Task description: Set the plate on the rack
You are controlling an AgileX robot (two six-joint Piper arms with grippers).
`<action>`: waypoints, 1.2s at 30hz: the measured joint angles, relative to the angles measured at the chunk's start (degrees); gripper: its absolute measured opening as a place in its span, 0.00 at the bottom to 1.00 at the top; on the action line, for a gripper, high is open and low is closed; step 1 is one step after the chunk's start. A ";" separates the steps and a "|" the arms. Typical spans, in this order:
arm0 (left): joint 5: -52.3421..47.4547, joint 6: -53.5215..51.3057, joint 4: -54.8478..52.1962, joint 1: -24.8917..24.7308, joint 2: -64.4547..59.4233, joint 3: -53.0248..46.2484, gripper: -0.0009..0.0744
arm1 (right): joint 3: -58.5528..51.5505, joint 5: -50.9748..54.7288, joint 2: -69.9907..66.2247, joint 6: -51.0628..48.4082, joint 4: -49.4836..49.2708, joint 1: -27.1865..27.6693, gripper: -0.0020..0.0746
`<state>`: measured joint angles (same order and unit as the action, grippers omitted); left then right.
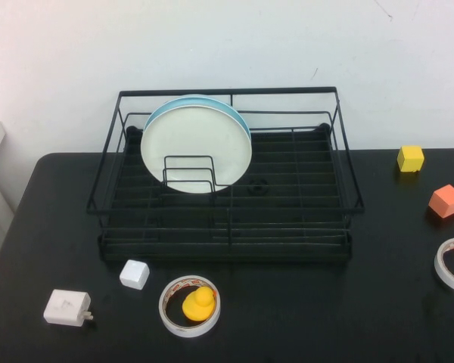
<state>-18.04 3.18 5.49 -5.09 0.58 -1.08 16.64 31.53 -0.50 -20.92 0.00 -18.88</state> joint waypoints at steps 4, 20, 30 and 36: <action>0.00 -0.13 0.00 0.00 0.00 0.00 0.01 | -5.52 -9.25 1.21 -0.12 0.00 8.75 0.02; 0.00 -0.17 0.12 0.00 0.11 0.00 0.01 | -17.86 -12.08 1.21 0.21 -1.11 25.22 0.02; 0.00 -0.17 0.12 0.00 0.11 0.00 0.01 | -17.73 -11.54 1.21 0.21 -1.24 25.22 0.02; 0.00 -0.42 0.12 0.00 0.11 0.00 0.01 | -17.73 -11.54 1.21 0.21 -1.26 25.22 0.02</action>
<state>-18.04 2.76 5.61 -5.09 0.69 -1.08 -1.09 19.99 0.71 -20.71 -1.26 6.35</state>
